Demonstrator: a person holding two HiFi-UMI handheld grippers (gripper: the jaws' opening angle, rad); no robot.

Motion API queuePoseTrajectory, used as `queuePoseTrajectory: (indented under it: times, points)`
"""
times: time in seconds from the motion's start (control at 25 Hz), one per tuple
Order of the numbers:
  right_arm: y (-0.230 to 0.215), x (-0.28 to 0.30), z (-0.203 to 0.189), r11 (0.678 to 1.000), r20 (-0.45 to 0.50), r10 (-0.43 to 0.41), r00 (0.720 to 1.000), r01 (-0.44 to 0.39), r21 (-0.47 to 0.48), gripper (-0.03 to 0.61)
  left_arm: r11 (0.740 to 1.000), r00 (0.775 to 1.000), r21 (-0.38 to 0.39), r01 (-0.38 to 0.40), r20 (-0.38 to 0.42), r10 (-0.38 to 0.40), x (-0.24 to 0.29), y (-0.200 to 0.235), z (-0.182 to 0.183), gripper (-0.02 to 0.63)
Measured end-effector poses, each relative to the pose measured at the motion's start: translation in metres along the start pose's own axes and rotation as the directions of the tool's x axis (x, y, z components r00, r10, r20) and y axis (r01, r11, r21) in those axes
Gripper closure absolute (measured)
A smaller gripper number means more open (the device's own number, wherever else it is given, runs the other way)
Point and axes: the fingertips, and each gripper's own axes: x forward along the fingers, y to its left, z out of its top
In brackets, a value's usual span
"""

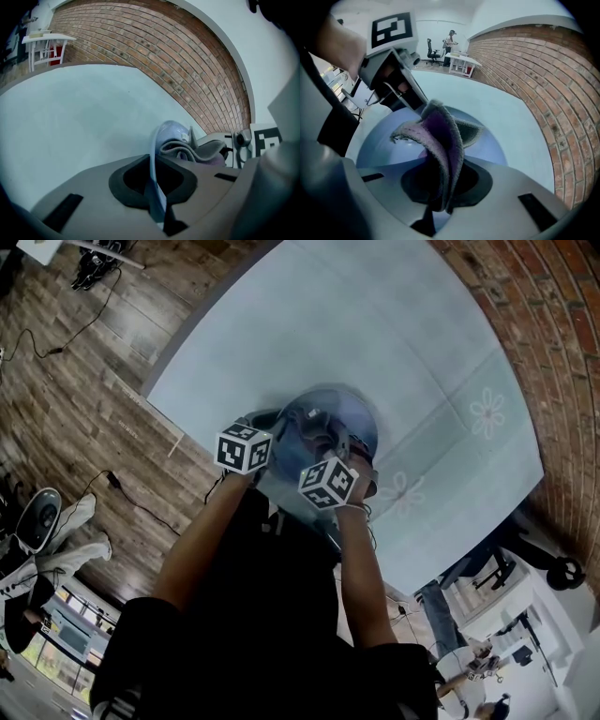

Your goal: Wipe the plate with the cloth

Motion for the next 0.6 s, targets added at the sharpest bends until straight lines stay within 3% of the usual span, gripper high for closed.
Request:
queuePoseTrajectory:
  times: [0.6]
  points:
    - [0.078, -0.019, -0.011, 0.989, 0.019, 0.133, 0.991, -0.131, -0.075, 0.52, 1.0, 1.0, 0.009, -0.012, 0.01, 0.012, 0.0, 0.0, -0.002, 0.569]
